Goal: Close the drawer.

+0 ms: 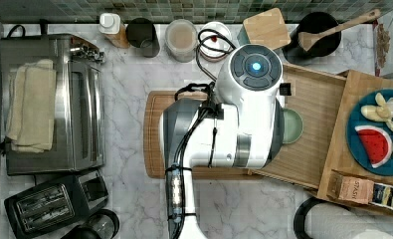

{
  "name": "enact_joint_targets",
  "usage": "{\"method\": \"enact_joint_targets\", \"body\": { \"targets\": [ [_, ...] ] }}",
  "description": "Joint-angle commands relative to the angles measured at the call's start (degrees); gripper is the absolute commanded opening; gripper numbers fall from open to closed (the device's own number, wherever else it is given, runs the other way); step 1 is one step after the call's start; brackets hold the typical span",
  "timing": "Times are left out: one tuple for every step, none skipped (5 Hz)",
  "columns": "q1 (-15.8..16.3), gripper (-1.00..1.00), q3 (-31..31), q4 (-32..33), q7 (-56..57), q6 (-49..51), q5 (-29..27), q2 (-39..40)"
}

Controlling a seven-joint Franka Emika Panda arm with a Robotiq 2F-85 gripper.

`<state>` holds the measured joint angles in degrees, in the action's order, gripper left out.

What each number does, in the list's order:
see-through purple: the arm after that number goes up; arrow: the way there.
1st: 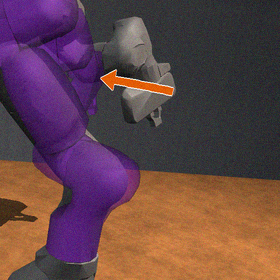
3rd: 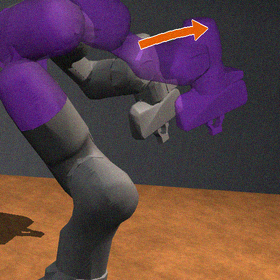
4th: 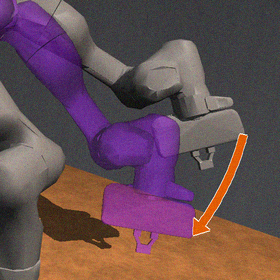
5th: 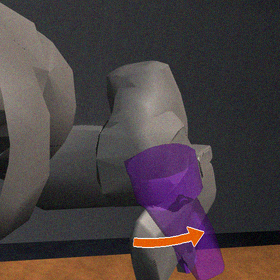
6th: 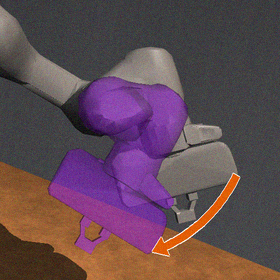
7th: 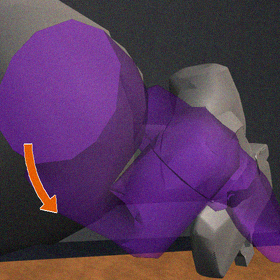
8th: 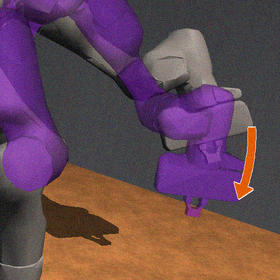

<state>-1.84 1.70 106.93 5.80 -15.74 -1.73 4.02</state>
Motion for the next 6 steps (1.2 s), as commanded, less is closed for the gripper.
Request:
{"method": "enact_joint_targets", "body": {
  "targets": [
    [-0.23, -1.00, 0.09, 0.18, -0.01, -0.01, -0.68, 0.00],
    [0.11, -1.00, -0.43, 2.37, 3.91, -4.14, -0.03, 0.50],
    [1.85, -1.00, 0.40, 5.36, 10.48, -11.48, -0.17, 1.40],
    [2.05, -1.00, -1.86, 6.46, 12.09, -16.70, 2.69, 2.71],
    [3.80, -1.00, -2.30, 5.53, 13.26, -19.50, 6.33, 4.73],
    [3.84, -1.00, -2.50, -1.01, 11.90, -15.68, 7.07, 10.55]
  ]
}}
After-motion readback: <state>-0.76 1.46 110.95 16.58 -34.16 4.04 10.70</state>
